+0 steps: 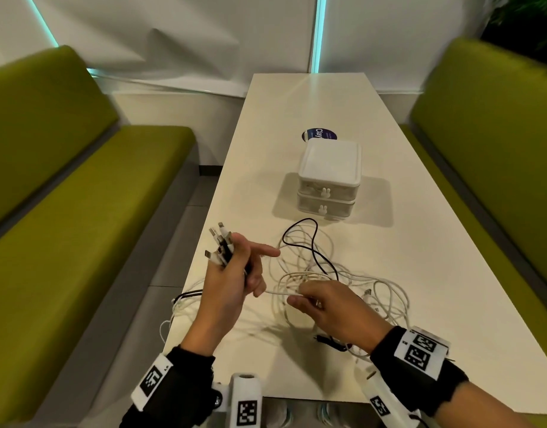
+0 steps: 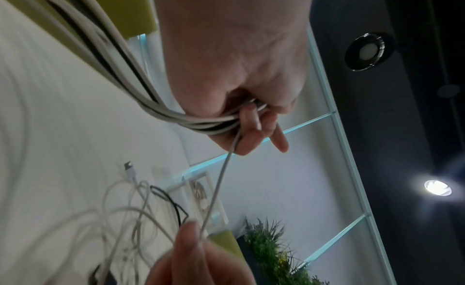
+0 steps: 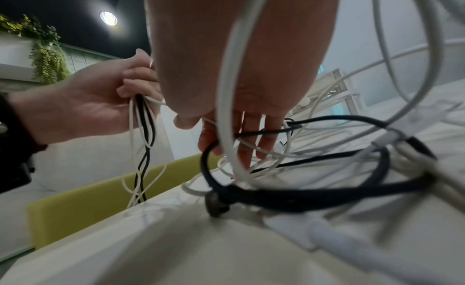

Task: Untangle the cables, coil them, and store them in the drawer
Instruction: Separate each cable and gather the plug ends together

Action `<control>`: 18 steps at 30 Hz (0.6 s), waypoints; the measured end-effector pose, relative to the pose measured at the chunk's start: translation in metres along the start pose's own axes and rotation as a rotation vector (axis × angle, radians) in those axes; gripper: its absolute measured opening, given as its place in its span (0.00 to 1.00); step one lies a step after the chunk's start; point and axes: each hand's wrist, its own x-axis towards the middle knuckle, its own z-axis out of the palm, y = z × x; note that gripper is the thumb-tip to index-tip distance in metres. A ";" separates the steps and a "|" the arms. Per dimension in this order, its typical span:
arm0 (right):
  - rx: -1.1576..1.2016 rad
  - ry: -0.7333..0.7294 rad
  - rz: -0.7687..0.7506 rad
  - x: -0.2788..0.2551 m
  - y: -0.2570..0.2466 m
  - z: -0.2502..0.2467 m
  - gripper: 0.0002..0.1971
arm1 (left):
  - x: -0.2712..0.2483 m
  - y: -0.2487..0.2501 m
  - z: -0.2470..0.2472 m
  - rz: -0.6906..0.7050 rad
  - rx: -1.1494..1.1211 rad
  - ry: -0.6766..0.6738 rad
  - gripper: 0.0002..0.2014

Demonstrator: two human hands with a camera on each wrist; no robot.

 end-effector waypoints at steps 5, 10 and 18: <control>-0.011 0.023 0.030 0.001 0.006 -0.002 0.17 | 0.003 0.003 -0.010 -0.095 0.158 -0.006 0.37; -0.003 0.042 0.020 0.003 0.000 -0.005 0.17 | -0.013 -0.002 0.005 -0.063 0.554 -0.113 0.26; -0.116 0.094 0.079 0.002 0.001 0.000 0.14 | -0.006 -0.038 -0.002 0.049 0.928 -0.089 0.18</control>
